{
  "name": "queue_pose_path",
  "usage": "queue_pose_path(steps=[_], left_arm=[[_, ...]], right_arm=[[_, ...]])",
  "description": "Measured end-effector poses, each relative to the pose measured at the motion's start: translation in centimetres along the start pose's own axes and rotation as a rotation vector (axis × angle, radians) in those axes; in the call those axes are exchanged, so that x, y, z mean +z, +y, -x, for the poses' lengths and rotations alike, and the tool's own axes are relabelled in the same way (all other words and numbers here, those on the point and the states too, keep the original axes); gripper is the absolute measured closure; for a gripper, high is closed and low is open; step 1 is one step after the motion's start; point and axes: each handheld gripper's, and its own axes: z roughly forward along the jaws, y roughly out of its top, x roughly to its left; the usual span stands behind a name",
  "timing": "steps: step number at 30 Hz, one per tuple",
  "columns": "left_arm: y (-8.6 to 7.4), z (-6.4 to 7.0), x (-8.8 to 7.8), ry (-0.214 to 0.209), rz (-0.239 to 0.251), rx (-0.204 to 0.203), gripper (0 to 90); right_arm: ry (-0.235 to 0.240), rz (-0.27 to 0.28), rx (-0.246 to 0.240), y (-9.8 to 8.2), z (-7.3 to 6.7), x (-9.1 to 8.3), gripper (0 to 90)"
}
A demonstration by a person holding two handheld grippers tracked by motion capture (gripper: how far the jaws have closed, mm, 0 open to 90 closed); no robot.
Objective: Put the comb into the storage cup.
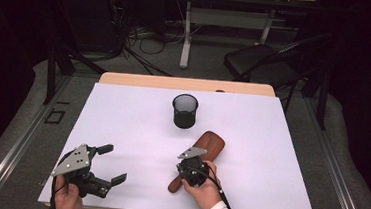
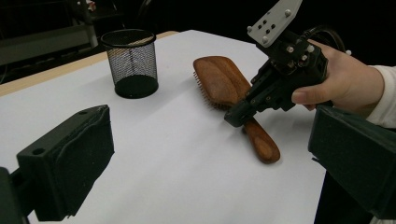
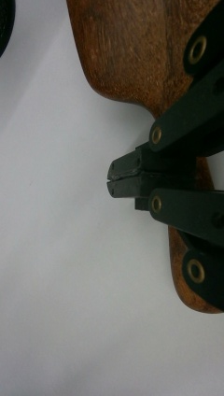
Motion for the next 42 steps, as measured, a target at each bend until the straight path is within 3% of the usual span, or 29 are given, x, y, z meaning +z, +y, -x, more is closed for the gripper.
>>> queue_pose_path(steps=[24, 42], left_arm=[[0.0, 0.0, 0.1, 0.001, -0.002, 0.001, 0.3], [-0.1, 0.0, 0.1, 0.004, -0.002, -0.003, 0.3]], right_arm=[[0.015, 0.012, 0.050, -2.5, 1.5, -2.7, 89.9], [-0.023, 0.027, 0.110, -4.6, 3.9, -5.3, 89.9]])
